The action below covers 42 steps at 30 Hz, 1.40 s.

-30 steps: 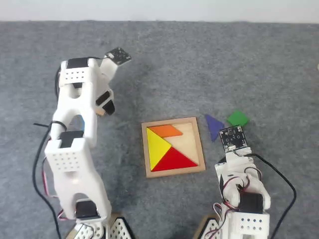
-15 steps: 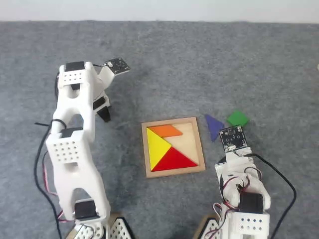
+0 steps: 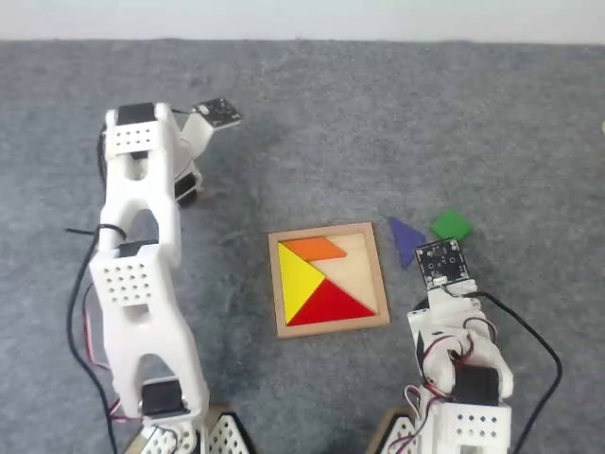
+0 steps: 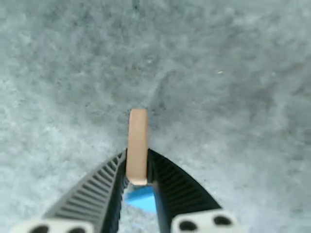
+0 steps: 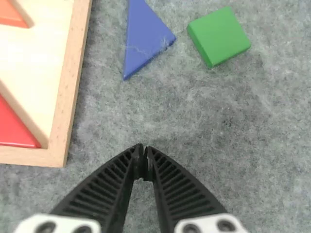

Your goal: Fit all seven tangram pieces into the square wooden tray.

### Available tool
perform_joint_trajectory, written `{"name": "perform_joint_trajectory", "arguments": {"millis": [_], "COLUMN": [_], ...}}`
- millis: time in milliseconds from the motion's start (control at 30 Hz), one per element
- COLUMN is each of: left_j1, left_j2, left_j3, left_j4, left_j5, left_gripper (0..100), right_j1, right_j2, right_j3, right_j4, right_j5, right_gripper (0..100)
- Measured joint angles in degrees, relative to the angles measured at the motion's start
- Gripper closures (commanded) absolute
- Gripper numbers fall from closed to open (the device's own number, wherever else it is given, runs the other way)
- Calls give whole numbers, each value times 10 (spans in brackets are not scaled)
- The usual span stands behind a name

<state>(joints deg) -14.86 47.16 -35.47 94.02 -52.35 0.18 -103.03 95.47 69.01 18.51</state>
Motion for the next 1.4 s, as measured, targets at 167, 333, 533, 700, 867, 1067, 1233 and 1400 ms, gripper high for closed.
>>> {"name": "perform_joint_trajectory", "arguments": {"millis": [167, 333, 533, 700, 867, 1067, 1233, 1400], "left_j1": [47, 160, 308, 375, 386, 389, 389, 393], "left_j2": [-55, -160, -333, -471, -482, -451, -442, -443], "left_j3": [2, 98, 336, 591, 662, 664, 676, 684], "left_j4": [39, 40, -101, -316, -389, -395, -395, -396], "left_j5": [30, 58, 96, 99, 90, 76, 56, 53], "left_gripper": [988, 988, 987, 985, 961, 842, 844, 844], "right_j1": [8, 59, 85, 84, 84, 84, 84, 84], "right_j2": [0, 0, 0, 0, 0, 0, 0, 0], "right_j3": [0, 0, 0, 0, 0, 0, 0, 0], "right_j4": [-9, -37, -43, -43, -43, -43, -43, -43], "right_j5": [0, 0, -1, -1, -1, -1, -1, -1], "right_gripper": [991, 991, 991, 991, 990, 990, 990, 990]}}
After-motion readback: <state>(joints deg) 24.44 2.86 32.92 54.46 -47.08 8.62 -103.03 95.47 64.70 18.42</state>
